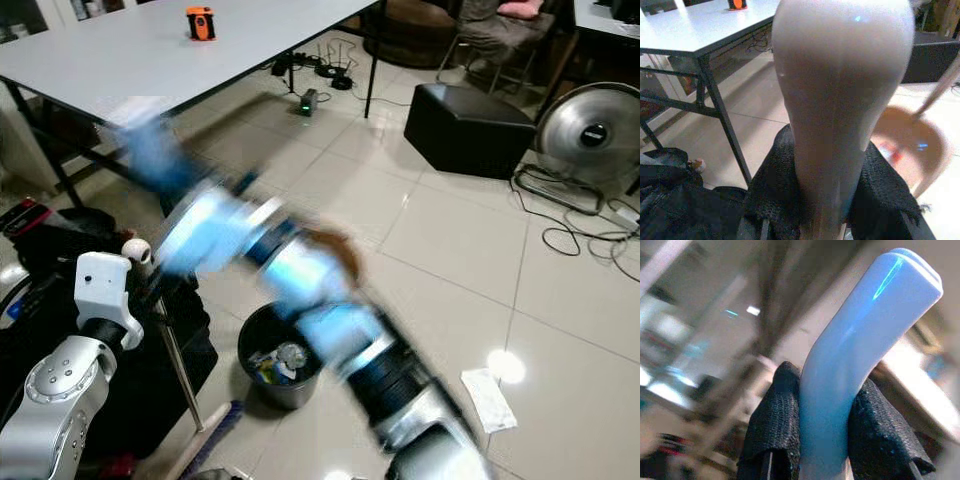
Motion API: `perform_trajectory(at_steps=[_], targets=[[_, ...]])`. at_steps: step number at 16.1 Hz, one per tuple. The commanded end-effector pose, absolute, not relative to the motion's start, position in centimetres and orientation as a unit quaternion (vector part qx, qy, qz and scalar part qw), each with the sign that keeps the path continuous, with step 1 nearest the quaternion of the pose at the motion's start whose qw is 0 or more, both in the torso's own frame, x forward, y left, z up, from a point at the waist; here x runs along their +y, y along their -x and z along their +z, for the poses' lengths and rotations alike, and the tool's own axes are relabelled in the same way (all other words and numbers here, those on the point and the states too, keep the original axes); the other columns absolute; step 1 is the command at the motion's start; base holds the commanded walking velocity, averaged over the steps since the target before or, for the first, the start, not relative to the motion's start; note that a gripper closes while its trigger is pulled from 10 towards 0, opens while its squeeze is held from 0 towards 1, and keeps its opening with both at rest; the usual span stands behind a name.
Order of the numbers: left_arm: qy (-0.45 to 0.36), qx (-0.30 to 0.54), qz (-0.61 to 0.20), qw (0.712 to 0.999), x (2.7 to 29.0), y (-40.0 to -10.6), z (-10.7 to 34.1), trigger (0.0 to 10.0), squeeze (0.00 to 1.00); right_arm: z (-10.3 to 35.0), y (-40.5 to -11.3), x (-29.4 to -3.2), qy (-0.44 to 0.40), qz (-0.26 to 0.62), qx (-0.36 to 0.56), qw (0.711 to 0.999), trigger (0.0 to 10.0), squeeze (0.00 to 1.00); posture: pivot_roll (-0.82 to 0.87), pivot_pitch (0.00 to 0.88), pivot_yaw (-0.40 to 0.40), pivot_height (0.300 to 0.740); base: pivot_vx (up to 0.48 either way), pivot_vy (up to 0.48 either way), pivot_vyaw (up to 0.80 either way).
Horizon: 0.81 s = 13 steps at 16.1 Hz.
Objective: Sweep floor
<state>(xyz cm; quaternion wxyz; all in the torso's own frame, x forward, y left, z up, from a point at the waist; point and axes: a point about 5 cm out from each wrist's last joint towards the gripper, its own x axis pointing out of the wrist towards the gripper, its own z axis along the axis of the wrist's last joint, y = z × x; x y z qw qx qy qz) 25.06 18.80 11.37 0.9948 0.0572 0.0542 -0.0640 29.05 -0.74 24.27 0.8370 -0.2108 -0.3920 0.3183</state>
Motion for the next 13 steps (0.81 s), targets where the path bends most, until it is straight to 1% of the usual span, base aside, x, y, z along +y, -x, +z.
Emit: perform_trajectory(at_steps=[1, 3, 4, 5, 6, 8, 10, 13], targets=[[-0.062, 0.028, -0.08, 0.995, 18.4, -25.4, 12.6, 10.0, 0.0, 26.9, -29.7, -2.9, 0.207, 0.254, -0.418, 0.847, 10.0, 0.0, 0.0, 0.021, 0.005, 0.74, 0.0, 0.0, 0.0], [-0.059, 0.025, -0.101, 0.993, 17.7, -26.0, 12.8, 10.0, 0.0, 27.6, -31.3, -7.5, 0.185, 0.16, -0.378, 0.893, 10.0, 0.0, 0.0, 0.021, 0.005, 0.74, 0.0, 0.0, 0.0], [-0.059, 0.02, -0.114, 0.992, 17.2, -26.6, 13.0, 10.0, 0.0, 27.2, -31.8, -10.5, 0.169, 0.104, -0.346, 0.917, 10.0, 0.0, -0.03, 0.019, 0.013, 0.74, 0.0, 0.0, 0.0], [-0.058, 0.017, -0.122, 0.991, 17.0, -27.0, 13.1, 10.0, 0.0, 26.2, -32.0, -12.5, 0.155, 0.068, -0.313, 0.934, 10.0, 0.0, -0.03, 0.019, 0.013, 0.74, 0.0, 0.0, 0.0], [-0.058, 0.016, -0.126, 0.99, 16.8, -27.3, 13.1, 10.0, 0.0, 25.1, -32.1, -13.7, 0.146, 0.05, -0.282, 0.947, 10.0, 0.0, -0.05, 0.017, 0.015, 0.74, 0.0, 0.0, 0.0], [-0.062, 0.018, -0.141, 0.988, 16.5, -27.5, 13.0, 10.0, 0.0, 22.4, -31.5, -15.5, 0.131, 0.021, -0.215, 0.968, 10.0, 0.0, -0.05, 0.014, 0.016, 0.74, -0.277, 0.0, 0.0], [-0.063, 0.018, -0.144, 0.987, 16.4, -27.6, 13.1, 10.0, 0.0, 21.2, -31.2, -16.5, 0.183, -0.009, -0.188, 0.965, 10.0, 0.0, -0.05, 0.013, 0.015, 0.74, -0.279, 0.0, 0.0], [-0.063, 0.017, -0.151, 0.986, 16.4, -27.6, 13.0, 10.0, 0.0, 20.3, -30.1, -17.8, 0.176, -0.03, -0.165, 0.97, 10.0, 0.0, -0.05, 0.008, 0.016, 0.74, -0.276, 0.0, 0.0]])
